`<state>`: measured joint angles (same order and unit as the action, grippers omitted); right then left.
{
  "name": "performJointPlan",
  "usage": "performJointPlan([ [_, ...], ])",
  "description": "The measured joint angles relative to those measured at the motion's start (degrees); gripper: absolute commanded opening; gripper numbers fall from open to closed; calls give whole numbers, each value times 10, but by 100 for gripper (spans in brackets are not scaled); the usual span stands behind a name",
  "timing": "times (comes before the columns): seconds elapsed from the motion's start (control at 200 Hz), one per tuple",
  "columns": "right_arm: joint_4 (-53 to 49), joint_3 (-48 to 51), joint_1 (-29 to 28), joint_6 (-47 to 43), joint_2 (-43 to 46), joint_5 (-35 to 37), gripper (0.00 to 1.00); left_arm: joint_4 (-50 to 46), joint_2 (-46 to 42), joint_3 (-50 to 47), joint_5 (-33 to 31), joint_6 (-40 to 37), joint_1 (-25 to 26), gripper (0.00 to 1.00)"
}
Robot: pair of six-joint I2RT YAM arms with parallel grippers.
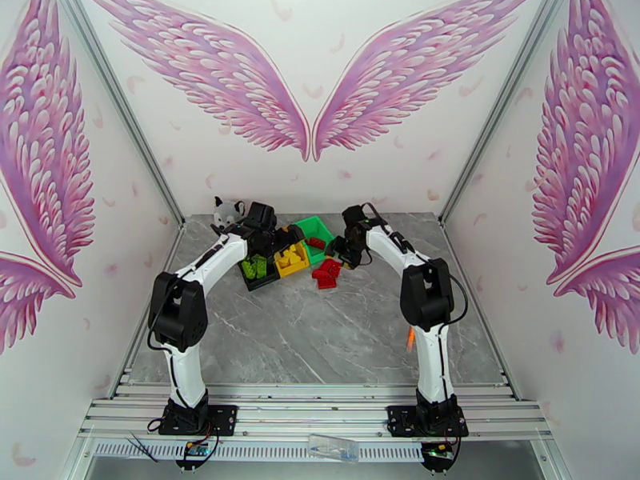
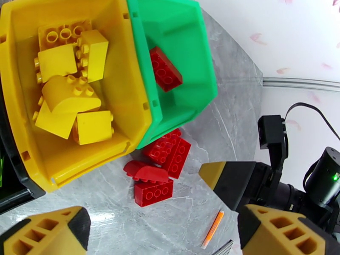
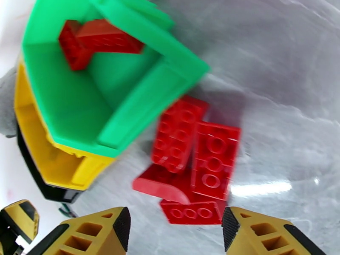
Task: Sort the legos into containers by color
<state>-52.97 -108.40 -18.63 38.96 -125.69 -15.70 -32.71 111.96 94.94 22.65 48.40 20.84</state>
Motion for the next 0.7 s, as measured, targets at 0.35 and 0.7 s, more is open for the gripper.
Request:
performJointPlan([
  [0.35,-19,-45,-13,-3,-48,34,56,0,-21,-34,-6,0,14,97],
  [0.7,-41,-71,-15,-3,-93,43,54,0,-33,-40,-10,0,14,96],
])
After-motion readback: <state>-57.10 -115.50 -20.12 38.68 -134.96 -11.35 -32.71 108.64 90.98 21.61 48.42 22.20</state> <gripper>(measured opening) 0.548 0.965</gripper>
